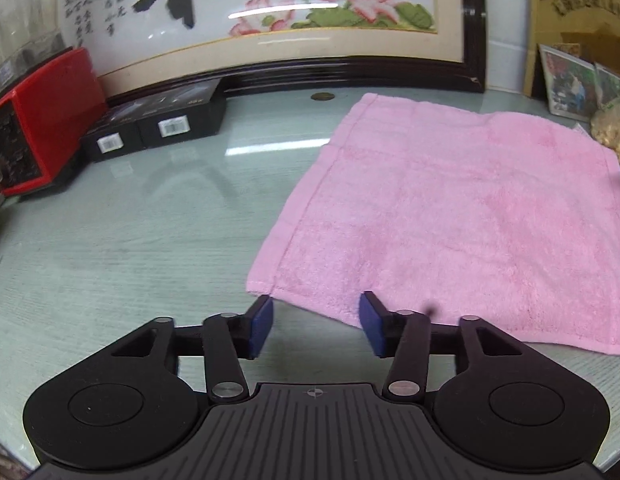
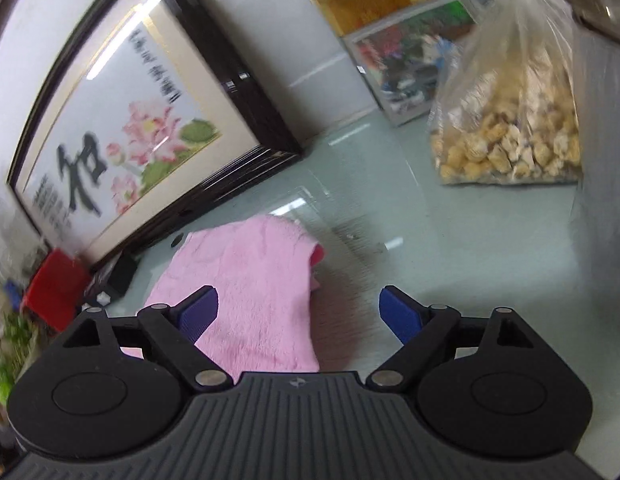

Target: Fold towel

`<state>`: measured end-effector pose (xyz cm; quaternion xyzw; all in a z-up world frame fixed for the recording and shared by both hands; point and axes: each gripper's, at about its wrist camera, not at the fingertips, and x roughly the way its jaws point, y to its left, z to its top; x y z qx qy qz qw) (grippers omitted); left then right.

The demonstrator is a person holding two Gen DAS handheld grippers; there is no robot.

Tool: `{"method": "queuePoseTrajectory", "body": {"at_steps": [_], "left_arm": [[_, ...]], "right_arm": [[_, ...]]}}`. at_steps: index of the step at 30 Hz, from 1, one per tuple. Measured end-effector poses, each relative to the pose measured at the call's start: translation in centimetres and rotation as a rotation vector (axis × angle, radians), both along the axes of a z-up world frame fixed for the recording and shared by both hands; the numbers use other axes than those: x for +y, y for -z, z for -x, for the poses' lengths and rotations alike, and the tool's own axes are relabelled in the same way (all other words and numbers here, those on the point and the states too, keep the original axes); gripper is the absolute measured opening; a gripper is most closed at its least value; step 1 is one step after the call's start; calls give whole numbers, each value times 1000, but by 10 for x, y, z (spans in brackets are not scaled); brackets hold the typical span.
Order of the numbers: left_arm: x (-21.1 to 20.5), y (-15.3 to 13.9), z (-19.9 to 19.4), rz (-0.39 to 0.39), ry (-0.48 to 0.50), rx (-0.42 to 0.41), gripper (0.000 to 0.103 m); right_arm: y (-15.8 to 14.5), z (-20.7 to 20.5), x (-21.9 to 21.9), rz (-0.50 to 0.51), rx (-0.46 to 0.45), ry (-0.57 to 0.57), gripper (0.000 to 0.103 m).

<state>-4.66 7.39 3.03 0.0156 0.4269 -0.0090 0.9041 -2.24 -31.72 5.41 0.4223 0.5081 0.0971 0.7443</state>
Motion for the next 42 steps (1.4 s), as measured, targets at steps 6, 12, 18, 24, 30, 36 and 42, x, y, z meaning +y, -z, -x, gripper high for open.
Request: {"method": "queuePoseTrajectory", "body": {"at_steps": [6,12,18,24,30,36,42], "left_arm": [[5,-16,-14,34,-7,-102,56],[-10,0,-50,49,61,-70,60],[-20,17,-51,5,75,-71,70],[-24,20,-39,-21,66,-96,76],[-25,19,-26,-19,40,-106,79],[8,-3,-16,55,3,-158,78],[60,-18,-32,66,-116,-228,87]], "right_arm": [[40,-35,9,-268,70,15,90],[52,-68,30,-257,57,-13,91],[25,-84,9,66,-140,184,91],[-4,-75,13,191,-238,119,96],[-13,-80,91,151,-201,-229,98],[-24,-92,176,250,-226,-423,98],[-17,-119,235,242,-156,-519,95]]}}
